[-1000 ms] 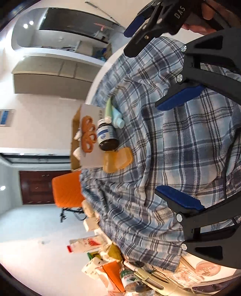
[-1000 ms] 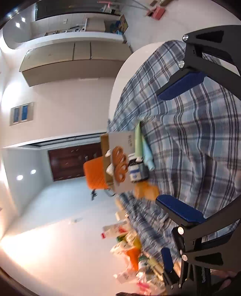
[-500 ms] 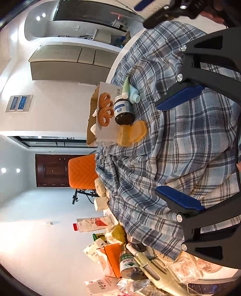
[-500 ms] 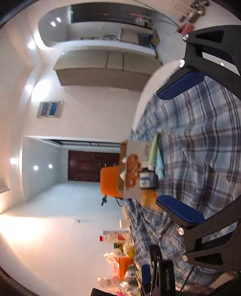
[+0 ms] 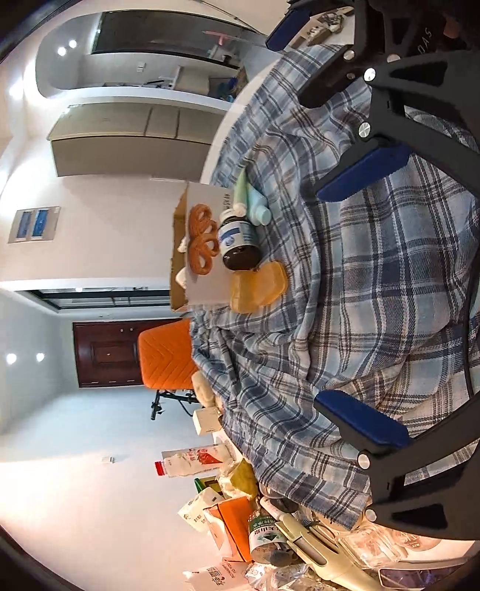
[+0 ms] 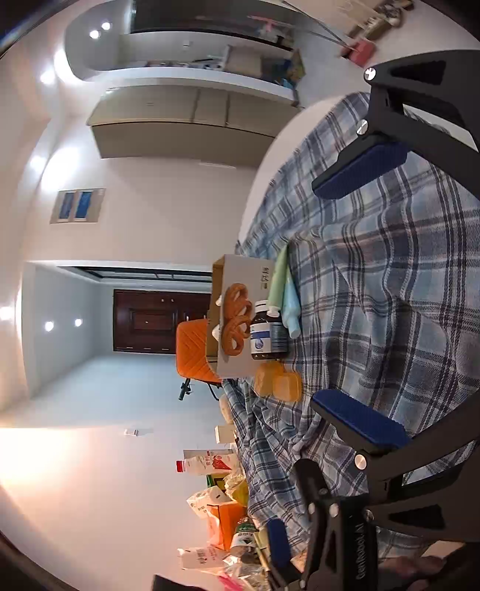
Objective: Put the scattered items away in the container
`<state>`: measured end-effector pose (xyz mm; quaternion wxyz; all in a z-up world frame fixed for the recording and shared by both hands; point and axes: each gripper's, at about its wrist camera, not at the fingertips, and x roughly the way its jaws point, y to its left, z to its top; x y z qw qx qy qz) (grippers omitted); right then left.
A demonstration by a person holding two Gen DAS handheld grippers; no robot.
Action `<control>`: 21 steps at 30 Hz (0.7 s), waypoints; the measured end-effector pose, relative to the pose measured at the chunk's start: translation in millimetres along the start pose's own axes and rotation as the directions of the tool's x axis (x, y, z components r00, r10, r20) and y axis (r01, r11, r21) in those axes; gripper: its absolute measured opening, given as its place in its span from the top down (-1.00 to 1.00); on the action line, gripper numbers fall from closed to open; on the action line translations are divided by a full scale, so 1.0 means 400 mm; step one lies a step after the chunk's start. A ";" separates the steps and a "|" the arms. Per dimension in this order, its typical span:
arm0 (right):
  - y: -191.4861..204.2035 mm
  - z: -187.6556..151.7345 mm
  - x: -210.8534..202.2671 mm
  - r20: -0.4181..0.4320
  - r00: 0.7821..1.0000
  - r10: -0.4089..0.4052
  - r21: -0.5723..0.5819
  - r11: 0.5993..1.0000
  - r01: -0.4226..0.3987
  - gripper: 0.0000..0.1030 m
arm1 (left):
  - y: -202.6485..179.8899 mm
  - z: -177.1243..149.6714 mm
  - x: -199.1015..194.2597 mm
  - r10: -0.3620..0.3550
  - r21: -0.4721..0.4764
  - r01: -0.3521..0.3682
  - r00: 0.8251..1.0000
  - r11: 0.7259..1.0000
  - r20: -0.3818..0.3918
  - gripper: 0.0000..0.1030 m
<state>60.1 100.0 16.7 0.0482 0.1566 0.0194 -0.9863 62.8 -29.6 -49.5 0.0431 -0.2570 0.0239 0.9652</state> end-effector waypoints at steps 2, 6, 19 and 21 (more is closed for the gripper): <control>-0.010 -0.002 0.007 -0.015 1.000 0.007 0.026 1.000 -0.006 -0.99 | -0.006 -0.003 0.011 0.004 0.010 -0.004 1.000 1.000 -0.019 -1.00; -0.029 -0.009 0.018 -0.043 0.999 0.012 0.065 0.998 -0.009 -1.00 | -0.021 -0.010 0.029 0.006 0.036 -0.005 0.999 0.999 -0.049 -1.00; -0.033 -0.013 0.027 -0.069 0.997 0.020 0.093 0.996 -0.013 -1.00 | -0.020 -0.013 0.040 0.017 0.042 -0.014 0.997 0.999 -0.069 -1.00; -0.033 -0.013 0.027 -0.071 0.997 0.019 0.094 0.995 -0.012 -1.00 | -0.022 -0.014 0.042 0.021 0.049 -0.017 0.997 0.999 -0.073 -1.00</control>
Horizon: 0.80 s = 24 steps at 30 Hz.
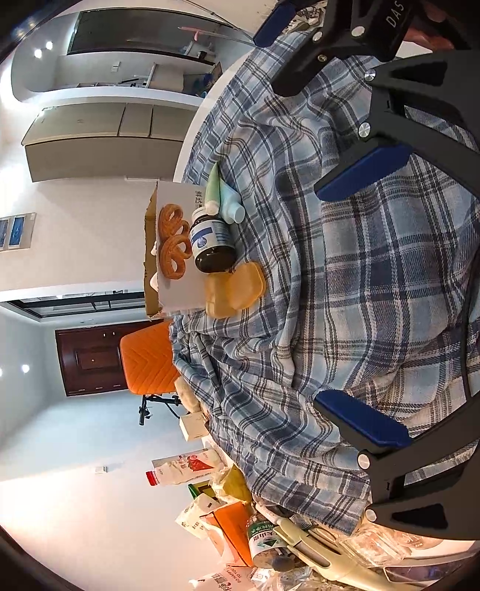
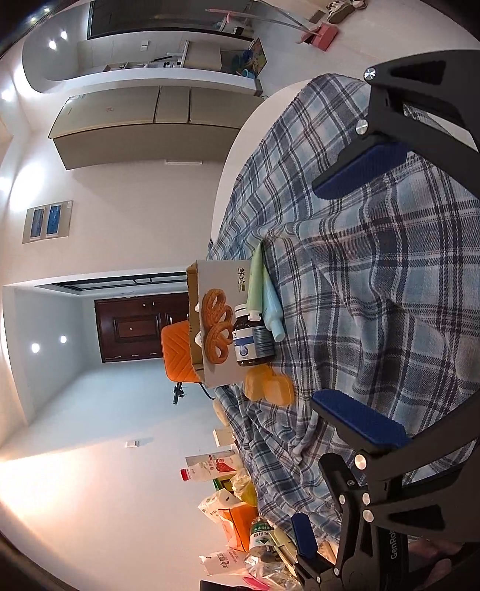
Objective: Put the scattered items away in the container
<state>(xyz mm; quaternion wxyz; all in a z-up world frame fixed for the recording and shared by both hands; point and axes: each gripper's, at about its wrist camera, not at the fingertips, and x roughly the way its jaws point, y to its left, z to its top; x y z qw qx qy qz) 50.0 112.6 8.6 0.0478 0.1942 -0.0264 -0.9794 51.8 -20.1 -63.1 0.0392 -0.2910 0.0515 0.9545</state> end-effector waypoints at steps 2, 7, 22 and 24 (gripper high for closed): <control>0.000 0.000 -0.001 -0.001 1.000 0.000 0.002 1.000 0.000 -0.99 | -0.001 -0.001 0.001 0.000 0.003 0.000 1.000 1.000 -0.001 -1.00; 0.000 -0.002 0.002 -0.005 1.000 -0.003 0.002 1.000 0.003 -0.99 | -0.008 -0.004 0.005 0.017 0.023 -0.017 1.000 1.000 0.001 -1.00; -0.003 -0.009 0.016 -0.022 1.000 -0.012 0.013 1.000 0.013 -1.00 | 0.008 -0.007 0.016 -0.015 -0.011 0.014 1.000 1.000 -0.025 -1.00; -0.003 -0.008 0.015 -0.019 1.000 -0.014 0.016 1.000 0.015 -1.00 | 0.006 -0.009 0.019 -0.015 -0.007 0.015 0.999 1.000 -0.030 -1.00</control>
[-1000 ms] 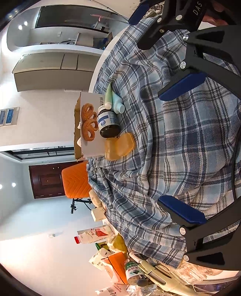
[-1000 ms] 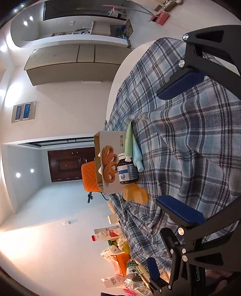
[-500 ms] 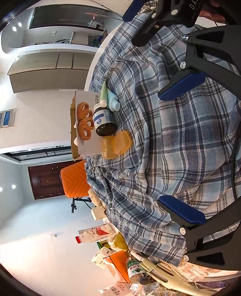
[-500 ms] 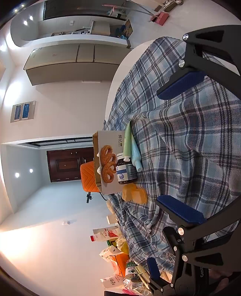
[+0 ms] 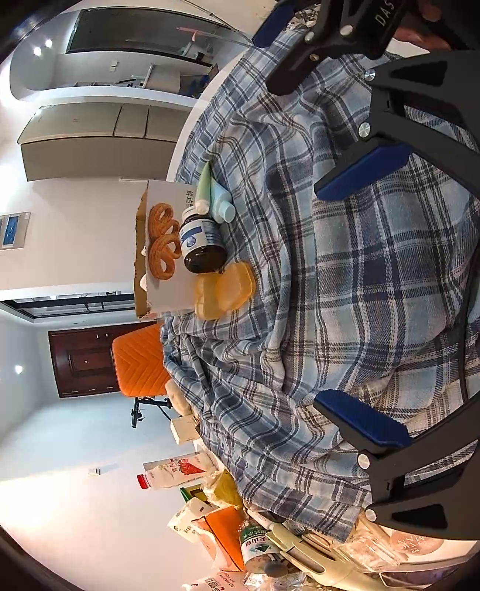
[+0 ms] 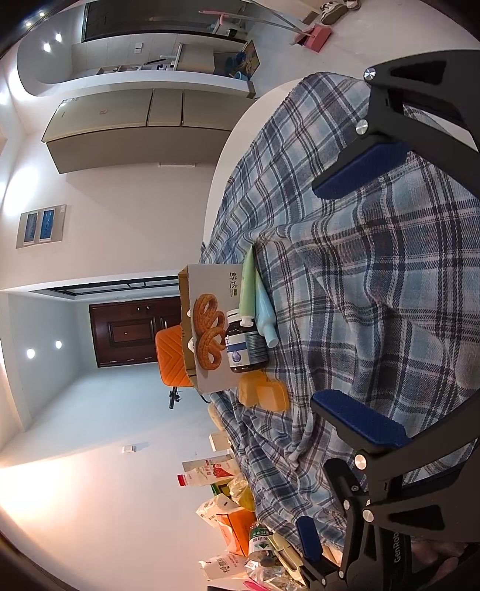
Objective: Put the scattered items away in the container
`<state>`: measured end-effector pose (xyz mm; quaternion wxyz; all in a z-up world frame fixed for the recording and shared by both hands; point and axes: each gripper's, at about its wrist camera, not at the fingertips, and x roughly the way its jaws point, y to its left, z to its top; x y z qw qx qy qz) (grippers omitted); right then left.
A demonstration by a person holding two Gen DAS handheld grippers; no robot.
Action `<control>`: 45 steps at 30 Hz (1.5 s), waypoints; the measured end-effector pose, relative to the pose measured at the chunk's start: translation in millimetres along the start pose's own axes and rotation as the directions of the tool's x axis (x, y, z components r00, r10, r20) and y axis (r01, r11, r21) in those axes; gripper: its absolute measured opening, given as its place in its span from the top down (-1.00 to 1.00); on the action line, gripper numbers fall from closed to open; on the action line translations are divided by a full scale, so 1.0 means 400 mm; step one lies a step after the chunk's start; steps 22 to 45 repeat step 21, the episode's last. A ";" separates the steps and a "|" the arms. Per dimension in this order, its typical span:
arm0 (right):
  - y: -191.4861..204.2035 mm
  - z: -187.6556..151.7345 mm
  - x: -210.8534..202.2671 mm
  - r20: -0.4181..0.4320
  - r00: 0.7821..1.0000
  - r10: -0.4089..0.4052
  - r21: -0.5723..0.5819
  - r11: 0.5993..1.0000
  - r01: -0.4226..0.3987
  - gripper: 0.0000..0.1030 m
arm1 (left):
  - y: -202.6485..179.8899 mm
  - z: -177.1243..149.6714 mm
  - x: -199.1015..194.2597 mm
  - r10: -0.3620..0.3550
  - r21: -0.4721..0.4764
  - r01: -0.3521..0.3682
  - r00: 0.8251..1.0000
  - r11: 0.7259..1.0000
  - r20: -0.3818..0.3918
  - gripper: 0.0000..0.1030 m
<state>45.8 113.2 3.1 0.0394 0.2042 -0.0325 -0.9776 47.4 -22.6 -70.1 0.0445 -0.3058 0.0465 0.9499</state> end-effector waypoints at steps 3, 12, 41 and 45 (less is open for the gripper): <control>0.001 -0.001 0.001 -0.001 1.000 -0.004 -0.001 1.000 0.004 -1.00 | -0.002 -0.002 0.007 -0.025 -0.001 0.025 1.000 1.000 -0.017 -1.00; -0.001 -0.001 0.004 -0.004 1.000 -0.007 0.003 1.000 0.007 -1.00 | 0.018 -0.002 0.009 -0.055 -0.044 0.055 0.998 0.998 -0.016 -1.00; -0.001 -0.004 0.009 -0.008 1.000 -0.012 0.002 1.000 0.012 -1.00 | 0.013 -0.003 0.010 -0.061 -0.037 0.060 0.998 0.997 -0.025 -1.00; -0.001 -0.004 0.009 -0.008 1.000 -0.012 0.002 1.000 0.012 -1.00 | 0.013 -0.003 0.010 -0.061 -0.037 0.060 0.998 0.997 -0.025 -1.00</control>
